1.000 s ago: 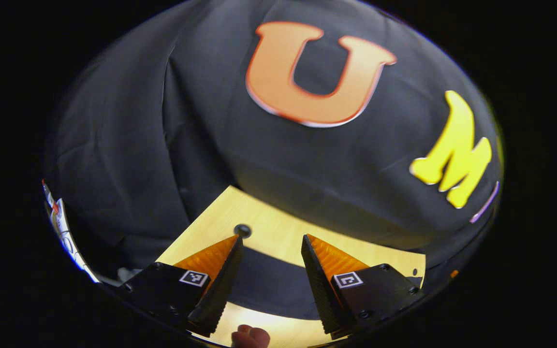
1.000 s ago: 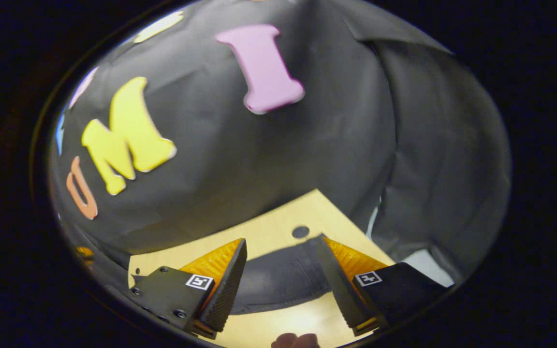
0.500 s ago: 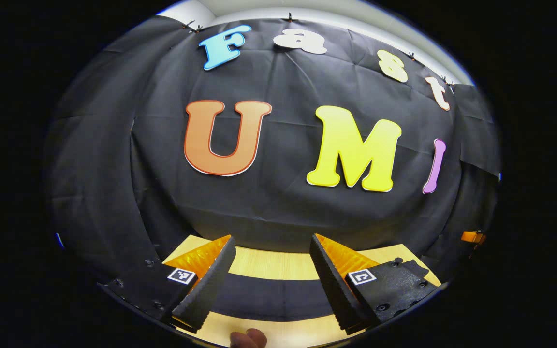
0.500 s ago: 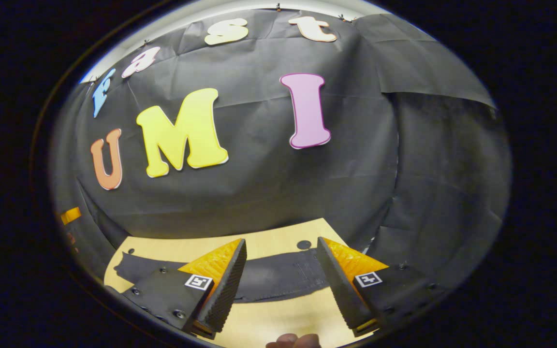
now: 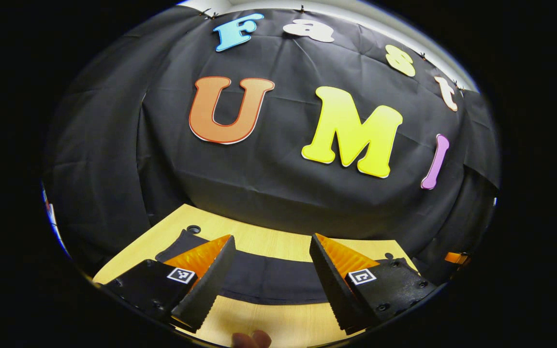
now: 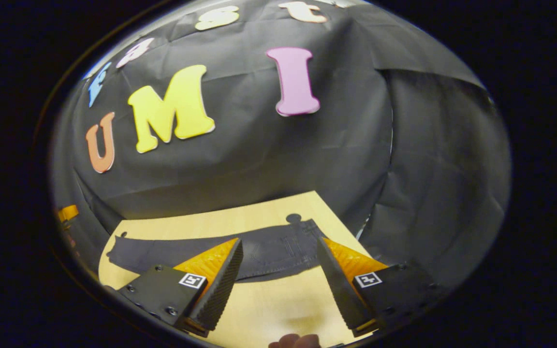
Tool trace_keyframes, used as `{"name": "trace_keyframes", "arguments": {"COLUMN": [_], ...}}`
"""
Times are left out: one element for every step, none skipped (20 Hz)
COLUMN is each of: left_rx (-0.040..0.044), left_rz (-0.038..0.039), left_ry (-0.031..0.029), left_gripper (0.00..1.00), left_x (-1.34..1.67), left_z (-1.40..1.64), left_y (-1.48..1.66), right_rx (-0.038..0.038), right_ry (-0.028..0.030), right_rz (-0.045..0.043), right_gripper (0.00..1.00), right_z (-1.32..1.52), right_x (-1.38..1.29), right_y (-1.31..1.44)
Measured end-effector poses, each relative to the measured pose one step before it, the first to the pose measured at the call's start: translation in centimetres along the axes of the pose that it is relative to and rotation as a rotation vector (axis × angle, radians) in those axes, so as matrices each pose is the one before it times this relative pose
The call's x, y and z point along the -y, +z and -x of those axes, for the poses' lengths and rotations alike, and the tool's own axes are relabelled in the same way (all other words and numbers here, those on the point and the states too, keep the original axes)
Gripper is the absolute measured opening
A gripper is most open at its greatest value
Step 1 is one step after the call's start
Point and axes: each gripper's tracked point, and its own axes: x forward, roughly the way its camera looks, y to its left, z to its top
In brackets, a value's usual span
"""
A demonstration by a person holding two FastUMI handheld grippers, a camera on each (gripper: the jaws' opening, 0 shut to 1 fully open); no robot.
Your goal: Grasp the waist and the cuffs of the jeans and fold them to make the two legs overlap; first hold the waist and fold one-third of the jeans toward the cuffs, then hold the cuffs and fold the remaining one-third in the same direction to finish folding.
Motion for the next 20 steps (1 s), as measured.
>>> {"name": "trace_keyframes", "arguments": {"left_rx": [-0.00902,-0.00579,-0.01071,-0.0175,-0.01769,-0.01737,-0.01396,-0.01127,-0.01298,-0.01083,-0.01331,-0.00648,-0.00594,-0.00791,-0.00948,-0.00388,-0.00199,-0.00036,0.00033,-0.00116], "left_rz": [-0.0084,-0.01037,-0.01291,-0.0067,-0.00333,-0.00581,-0.00704,-0.0059,0.00031,0.00709,0.01259,0.01497,0.01052,0.00396,0.00142,-0.00102,-0.0015,-0.00103,0.00083,0.00286], "left_ry": [0.00707,0.01634,0.01567,0.01467,0.0122,0.00823,0.00621,0.00402,0.00442,0.00454,-0.00127,-0.00476,-0.00026,0.00577,0.0054,0.00711,0.00594,0.00622,0.00473,0.00281], "left_gripper": [0.99,0.99,0.99,0.99,0.99,0.99,0.99,0.99,0.99,0.99,1.0,0.99,0.99,0.99,0.99,0.99,0.99,0.99,0.99,0.99], "left_x": [0.424,0.104,0.176,0.091,0.227,0.242,0.142,0.234,0.219,0.121,0.267,0.367,-0.148,-0.109,0.054,-0.121,-0.097,-0.232,-0.367,-0.188], "left_z": [0.015,0.049,-0.103,0.031,0.14,0.112,0.024,0.013,0.103,0.019,-0.074,0.017,-0.114,-0.061,0.066,0.083,0.083,0.059,-0.018,-0.059], "left_y": [-0.335,-0.294,-0.504,-0.55,-0.599,-0.475,-0.447,-0.303,-0.397,-0.375,-0.404,-0.279,-0.161,-0.267,-0.316,-0.162,0.087,0.049,-0.104,-0.017], "right_rx": [-0.03864,-0.03598,-0.04249,-0.04662,-0.01836,-0.01412,-0.00629,-0.00366,-0.00972,-0.00546,0.00137,-0.00833,-0.00765,-0.01407,-0.00589,0.01923,0.00099,0.0072,0.00603,0.0073], "right_ry": [-0.00574,-0.00812,-0.00868,-0.00504,-0.0044,-0.02381,-0.01884,-0.01415,0.00041,0.00051,-0.00024,-0.0141,0.00576,-0.00221,-0.00855,-0.00177,-0.00032,-0.01311,-0.02777,-0.0233], "right_rz": [-0.05591,-0.05558,-0.06658,-0.08254,-0.07217,-0.05246,-0.04391,-0.03945,-0.04714,-0.04309,-0.02506,-0.01758,-0.0327,-0.02883,-0.01433,0.00662,0.01515,0.01606,0.02765,0.03559], "right_gripper": [0.95,0.93,0.93,0.98,0.94,0.99,1.0,0.98,0.98,0.98,0.98,0.98,0.98,0.98,0.93,0.93,0.92,0.92,0.92,0.98], "right_z": [-1.725,-2.044,-2.12,-1.962,-1.79,-1.963,-1.467,-1.119,-0.946,-0.78,-1.058,-0.84,-0.893,-0.956,-0.489,-0.16,-0.333,0.09,0.182,0.188], "right_x": [1.058,1.489,1.29,1.217,0.982,1.364,1.032,0.906,0.509,0.531,0.401,0.485,-0.067,-0.075,0.27,-0.277,-0.397,0.017,0.164,0.13], "right_y": [-1.027,-1.018,-0.895,-0.841,-0.116,0.09,0.356,0.563,0.34,0.123,0.418,0.07,0.02,-0.292,-0.31,0.443,0.054,-0.1,0.14,0.216]}}
